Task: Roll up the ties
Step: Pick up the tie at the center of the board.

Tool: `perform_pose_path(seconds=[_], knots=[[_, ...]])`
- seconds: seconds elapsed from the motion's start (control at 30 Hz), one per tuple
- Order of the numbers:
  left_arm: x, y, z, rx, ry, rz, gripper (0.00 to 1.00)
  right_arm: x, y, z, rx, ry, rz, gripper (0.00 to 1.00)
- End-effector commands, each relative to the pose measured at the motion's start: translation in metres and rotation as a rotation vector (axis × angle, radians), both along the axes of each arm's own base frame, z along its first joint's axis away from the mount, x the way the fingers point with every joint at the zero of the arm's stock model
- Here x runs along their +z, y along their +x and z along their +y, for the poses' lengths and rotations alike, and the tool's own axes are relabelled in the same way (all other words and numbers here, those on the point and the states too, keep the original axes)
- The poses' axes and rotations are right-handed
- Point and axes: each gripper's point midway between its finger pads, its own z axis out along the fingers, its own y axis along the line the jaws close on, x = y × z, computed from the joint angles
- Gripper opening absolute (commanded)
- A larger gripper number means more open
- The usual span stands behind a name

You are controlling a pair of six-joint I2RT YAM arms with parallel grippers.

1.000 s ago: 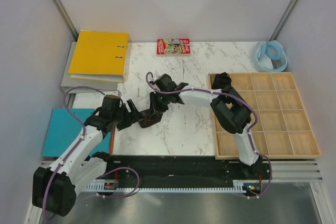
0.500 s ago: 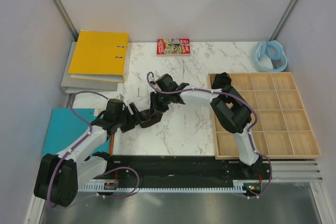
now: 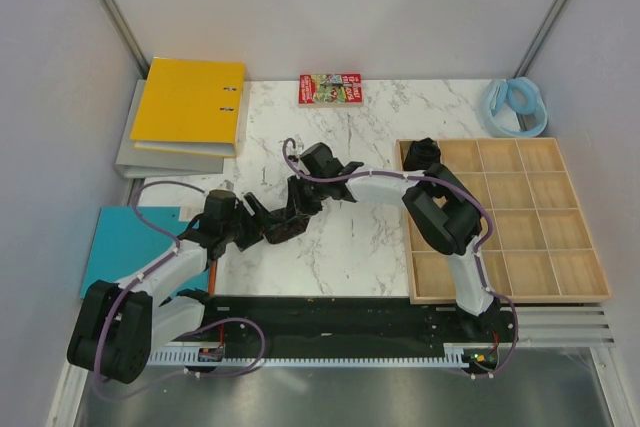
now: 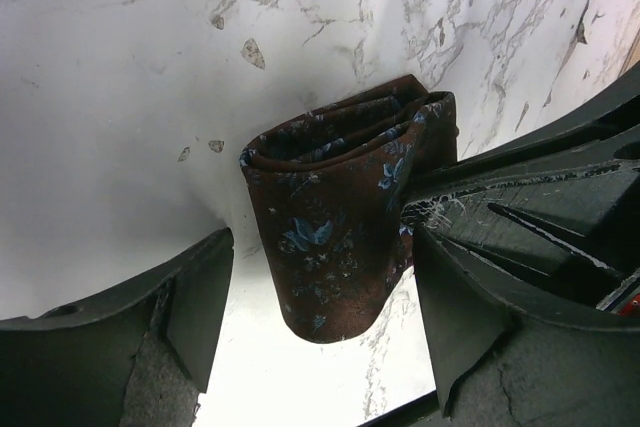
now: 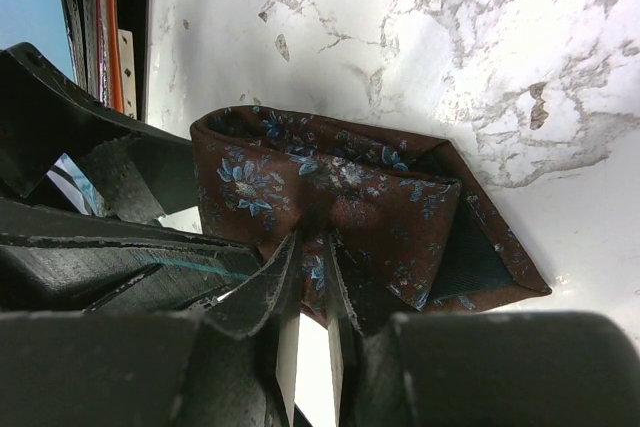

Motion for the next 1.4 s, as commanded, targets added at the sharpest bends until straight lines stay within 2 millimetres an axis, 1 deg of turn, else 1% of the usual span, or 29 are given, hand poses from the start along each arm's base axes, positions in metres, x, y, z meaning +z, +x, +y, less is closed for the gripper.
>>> perform_pose_path(seconds=[0.0, 0.1, 0.2, 0.27, 0.3, 0.5, 0.57, 0.63, 0.7, 0.73, 0.8, 0.97, 1.0, 1.03, 1.07, 1.13, 1.2, 1.23, 1.27, 1.33, 1.37], knots=[[-0.002, 0.0, 0.001, 0.071, -0.051, 0.008, 0.78, -0.043, -0.015, -0.029, -0.016, -0.146, 0.052, 0.22], [-0.01, -0.007, 0.005, 0.113, -0.055, 0.044, 0.73, -0.043, -0.016, -0.029, -0.019, -0.145, 0.054, 0.22], [-0.017, -0.012, 0.007, 0.138, -0.067, 0.056, 0.72, -0.045, -0.018, -0.029, -0.019, -0.142, 0.058, 0.22], [-0.019, -0.014, 0.005, 0.133, -0.078, 0.063, 0.71, -0.044, -0.017, -0.03, -0.022, -0.14, 0.057, 0.22], [-0.018, -0.011, 0.003, 0.132, -0.091, 0.049, 0.71, -0.046, -0.018, -0.031, -0.022, -0.143, 0.06, 0.22], [-0.025, -0.011, -0.003, 0.135, -0.137, 0.058, 0.7, -0.051, -0.02, -0.032, -0.026, -0.141, 0.07, 0.22], [-0.032, -0.014, -0.004, 0.141, -0.144, 0.079, 0.68, -0.053, -0.022, -0.033, -0.027, -0.142, 0.075, 0.22], [-0.033, -0.013, -0.005, 0.142, -0.154, 0.069, 0.66, -0.055, -0.023, -0.034, -0.027, -0.144, 0.079, 0.22], [-0.037, -0.015, -0.007, 0.141, -0.158, 0.086, 0.65, -0.056, -0.026, -0.035, -0.026, -0.145, 0.083, 0.22], [-0.037, -0.014, -0.008, 0.141, -0.163, 0.08, 0.61, -0.057, -0.025, -0.035, -0.027, -0.145, 0.081, 0.22], [-0.04, -0.016, -0.007, 0.146, -0.162, 0.083, 0.6, -0.059, -0.028, -0.037, -0.028, -0.149, 0.089, 0.22], [-0.04, -0.013, -0.005, 0.153, -0.147, 0.063, 0.49, -0.063, -0.032, -0.037, -0.035, -0.142, 0.102, 0.22], [-0.039, -0.013, -0.005, 0.149, -0.144, 0.058, 0.45, -0.064, -0.035, -0.037, -0.029, -0.141, 0.105, 0.22], [-0.04, -0.012, -0.005, 0.145, -0.138, 0.059, 0.36, -0.064, -0.036, -0.037, -0.03, -0.139, 0.105, 0.22], [-0.038, -0.009, -0.006, 0.135, -0.13, 0.045, 0.31, -0.065, -0.038, -0.037, -0.027, -0.144, 0.108, 0.22], [-0.039, -0.009, -0.007, 0.122, -0.119, 0.042, 0.16, -0.067, -0.041, -0.038, -0.025, -0.146, 0.11, 0.22], [-0.038, -0.008, -0.008, 0.107, -0.109, 0.04, 0.09, -0.067, -0.04, -0.038, -0.031, -0.145, 0.111, 0.22], [-0.036, -0.007, -0.008, 0.1, -0.106, 0.035, 0.06, -0.066, -0.039, -0.038, -0.036, -0.146, 0.106, 0.22], [-0.033, -0.005, -0.01, 0.083, -0.104, 0.022, 0.05, -0.065, -0.038, -0.037, -0.039, -0.145, 0.103, 0.22], [-0.032, -0.007, -0.011, 0.062, -0.094, 0.028, 0.02, -0.059, -0.036, -0.036, -0.059, -0.139, 0.097, 0.22], [-0.025, -0.004, -0.012, 0.045, -0.089, 0.004, 0.02, -0.057, -0.033, -0.037, -0.075, -0.144, 0.086, 0.23]])
